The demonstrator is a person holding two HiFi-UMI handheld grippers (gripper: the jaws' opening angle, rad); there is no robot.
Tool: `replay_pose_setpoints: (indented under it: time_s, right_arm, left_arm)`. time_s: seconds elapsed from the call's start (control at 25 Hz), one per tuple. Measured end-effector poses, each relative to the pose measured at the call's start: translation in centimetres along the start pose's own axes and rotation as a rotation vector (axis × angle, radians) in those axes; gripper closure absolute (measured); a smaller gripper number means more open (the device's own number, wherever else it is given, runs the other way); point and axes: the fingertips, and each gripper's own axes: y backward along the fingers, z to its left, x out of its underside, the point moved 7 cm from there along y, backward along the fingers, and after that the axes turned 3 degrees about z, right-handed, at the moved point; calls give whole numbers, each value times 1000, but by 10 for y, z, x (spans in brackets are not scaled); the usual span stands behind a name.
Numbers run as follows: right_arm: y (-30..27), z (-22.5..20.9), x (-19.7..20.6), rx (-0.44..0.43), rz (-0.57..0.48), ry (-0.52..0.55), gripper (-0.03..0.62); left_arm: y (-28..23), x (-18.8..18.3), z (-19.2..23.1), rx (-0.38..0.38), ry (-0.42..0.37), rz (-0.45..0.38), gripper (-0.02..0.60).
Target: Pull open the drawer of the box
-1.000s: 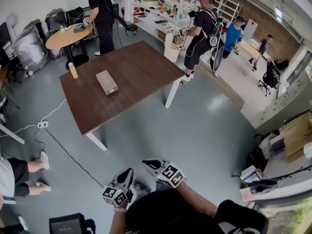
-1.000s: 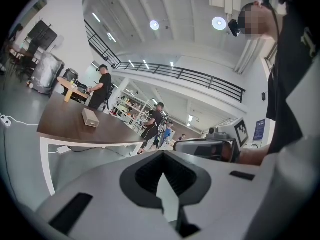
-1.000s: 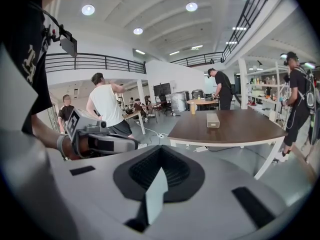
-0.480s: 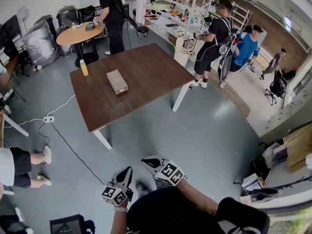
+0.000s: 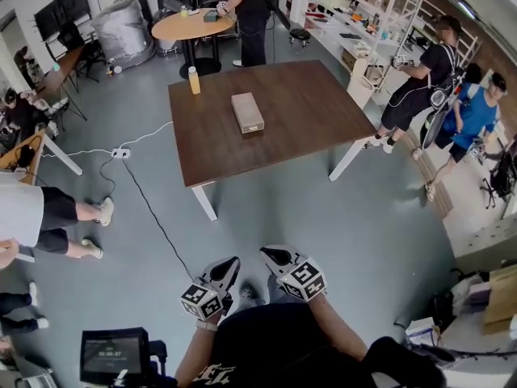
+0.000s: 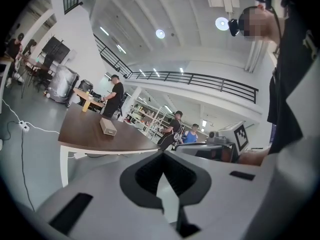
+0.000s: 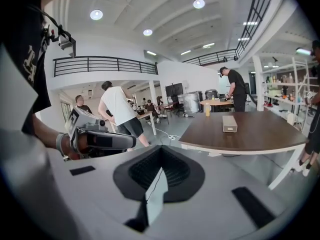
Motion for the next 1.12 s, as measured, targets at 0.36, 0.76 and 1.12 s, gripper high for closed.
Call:
replay_pose_setpoints:
  time_s: [0.36,0.76,1.12]
  right_arm:
    - [-6,-20,3,-36,-3,-22,606]
    - [-18,-48,-6,-75,-8,-10,606]
    - [-13,-88,6,-61,-16,-47,606]
  left_arm:
    - [-13,0,1,-30,8,9,577]
    - [-36,-7,8,-54,11,3,577]
    - [-80,-8,6,-33,-1,27,577]
